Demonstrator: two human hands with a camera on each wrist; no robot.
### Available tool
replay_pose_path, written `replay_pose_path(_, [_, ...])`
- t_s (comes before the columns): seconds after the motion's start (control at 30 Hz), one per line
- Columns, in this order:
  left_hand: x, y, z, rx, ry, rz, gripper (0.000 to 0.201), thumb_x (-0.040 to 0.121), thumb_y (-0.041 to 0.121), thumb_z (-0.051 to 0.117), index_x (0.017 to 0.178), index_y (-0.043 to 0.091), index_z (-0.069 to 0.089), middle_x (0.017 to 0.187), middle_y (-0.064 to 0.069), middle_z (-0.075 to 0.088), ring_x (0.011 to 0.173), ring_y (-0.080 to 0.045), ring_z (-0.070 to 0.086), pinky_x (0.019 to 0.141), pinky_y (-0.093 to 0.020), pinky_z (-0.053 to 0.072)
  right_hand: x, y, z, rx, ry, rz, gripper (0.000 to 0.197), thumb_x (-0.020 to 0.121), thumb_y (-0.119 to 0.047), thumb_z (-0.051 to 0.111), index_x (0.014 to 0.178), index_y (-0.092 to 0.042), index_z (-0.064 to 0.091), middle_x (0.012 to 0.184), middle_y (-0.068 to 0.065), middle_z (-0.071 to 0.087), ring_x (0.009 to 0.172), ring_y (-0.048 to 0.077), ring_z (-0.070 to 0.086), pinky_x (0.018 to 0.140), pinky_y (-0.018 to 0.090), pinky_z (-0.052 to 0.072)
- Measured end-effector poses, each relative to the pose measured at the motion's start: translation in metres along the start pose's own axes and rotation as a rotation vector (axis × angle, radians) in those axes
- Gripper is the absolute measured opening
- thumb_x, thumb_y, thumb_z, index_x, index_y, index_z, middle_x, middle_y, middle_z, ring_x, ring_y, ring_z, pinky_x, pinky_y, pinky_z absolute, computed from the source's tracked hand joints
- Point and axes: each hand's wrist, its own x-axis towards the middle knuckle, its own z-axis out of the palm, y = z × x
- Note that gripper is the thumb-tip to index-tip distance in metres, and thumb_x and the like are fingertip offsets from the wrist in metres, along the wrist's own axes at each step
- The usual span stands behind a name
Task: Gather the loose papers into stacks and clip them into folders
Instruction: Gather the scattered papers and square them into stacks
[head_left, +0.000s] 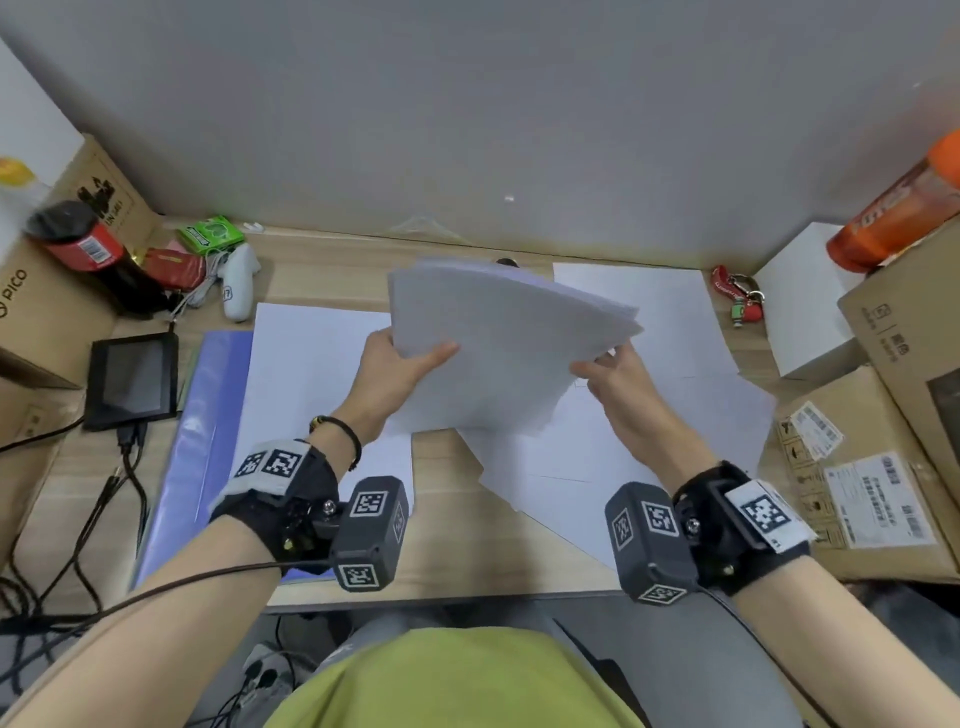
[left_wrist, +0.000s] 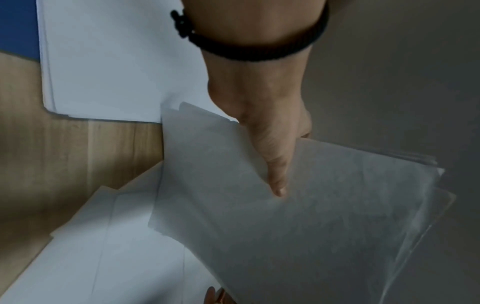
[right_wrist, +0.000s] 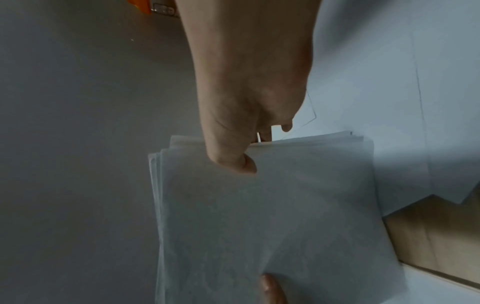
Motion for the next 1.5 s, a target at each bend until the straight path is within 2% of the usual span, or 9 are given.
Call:
replay_pose_path(0.2, [-0.003,0.037,0.001,-0.051,-0.007,0.142,0.016,0.078,0.022,0.079,0.092,0.025,0.072,0.094,0.009,0.076,0.09,-0.01,0.072,0.079,-0.025,0.058,-0.002,-0.035,-0.014,0.143,0.053,-0.199,0.035,0.09,0.0,0.052,0.12,-0.017,0.047,0.11,-0.002,0.067,0.101,0.011,0.065,0.089,0.024,0.051])
replay_pose_path(0.33, [-0.005,0.012,0.002,0.025,-0.065,0.041,0.033,0.077,0.023,0.08,0.107,0.021,0.068,0.103,0.007,0.074,0.097,-0.012,0.07,0.077,-0.024,0.056,-0.001,0.001,-0.012,0.059,-0.008,-0.065,0.043,0.091,-0.004,0.051,0.126,-0.026,0.041,0.127,-0.005,0.059,0.118,0.013,0.056,0.095,0.028,0.044])
replay_pose_path(0.5, [-0.009,-0.022,0.008,0.128,-0.048,-0.073,0.042,0.085,0.029,0.073,0.123,0.016,0.061,0.112,0.005,0.068,0.105,-0.014,0.065,0.085,-0.027,0.053,-0.003,0.04,-0.004,-0.086,-0.122,0.109,0.035,0.098,-0.015,0.043,0.132,-0.024,0.046,0.119,-0.017,0.056,0.11,-0.003,0.05,0.081,0.015,0.036])
replay_pose_path(0.77, [-0.006,0.019,0.02,-0.001,0.061,0.089,0.035,0.081,0.019,0.077,0.113,0.025,0.065,0.109,0.009,0.071,0.099,-0.006,0.068,0.084,-0.023,0.055,0.013,-0.005,-0.02,0.021,-0.016,-0.12,0.029,0.098,-0.011,0.043,0.117,-0.027,0.058,0.116,-0.016,0.065,0.106,0.0,0.061,0.081,0.013,0.047])
replay_pose_path(0.97, [-0.022,-0.031,0.028,0.156,0.015,-0.039,0.035,0.094,0.019,0.061,0.128,0.021,0.053,0.115,0.013,0.063,0.11,-0.008,0.06,0.09,-0.024,0.05,0.013,0.046,-0.03,-0.198,-0.116,0.09,0.029,0.101,-0.023,0.037,0.125,-0.023,0.053,0.127,-0.007,0.058,0.116,0.014,0.051,0.09,0.029,0.033])
replay_pose_path(1.13, [-0.025,-0.028,0.024,0.179,0.061,0.006,0.037,0.094,0.02,0.06,0.128,0.028,0.048,0.119,0.016,0.061,0.105,0.003,0.06,0.083,-0.016,0.051,0.029,0.05,-0.025,-0.144,0.074,0.014,0.02,0.097,-0.016,0.039,0.1,0.001,0.049,0.087,0.011,0.045,0.08,0.018,0.039,0.065,0.029,0.032])
replay_pose_path(1.27, [-0.026,-0.049,0.006,0.265,-0.012,-0.169,0.045,0.096,0.008,0.046,0.137,0.022,0.037,0.132,0.006,0.051,0.123,-0.015,0.051,0.101,-0.033,0.044,0.031,0.067,-0.008,-0.138,0.003,0.102,0.029,0.096,-0.009,0.036,0.12,-0.012,0.052,0.104,0.01,0.059,0.087,0.02,0.053,0.071,0.027,0.04])
replay_pose_path(1.37, [-0.033,-0.066,-0.012,0.261,0.024,-0.281,0.047,0.092,-0.001,0.049,0.136,0.015,0.041,0.129,-0.004,0.054,0.119,-0.023,0.053,0.095,-0.035,0.047,0.022,0.087,0.015,-0.093,-0.029,0.247,0.034,0.096,-0.009,0.042,0.129,-0.017,0.04,0.118,0.007,0.056,0.101,0.026,0.058,0.068,0.025,0.044])
replay_pose_path(1.5, [-0.036,-0.069,-0.046,0.242,0.123,-0.302,0.041,0.094,0.003,0.052,0.129,0.022,0.045,0.132,-0.01,0.054,0.118,-0.028,0.054,0.093,-0.042,0.05,0.022,0.105,0.05,-0.057,-0.052,0.401,0.038,0.098,-0.014,0.045,0.131,-0.016,0.029,0.109,0.011,0.049,0.09,0.023,0.05,0.074,0.031,0.043])
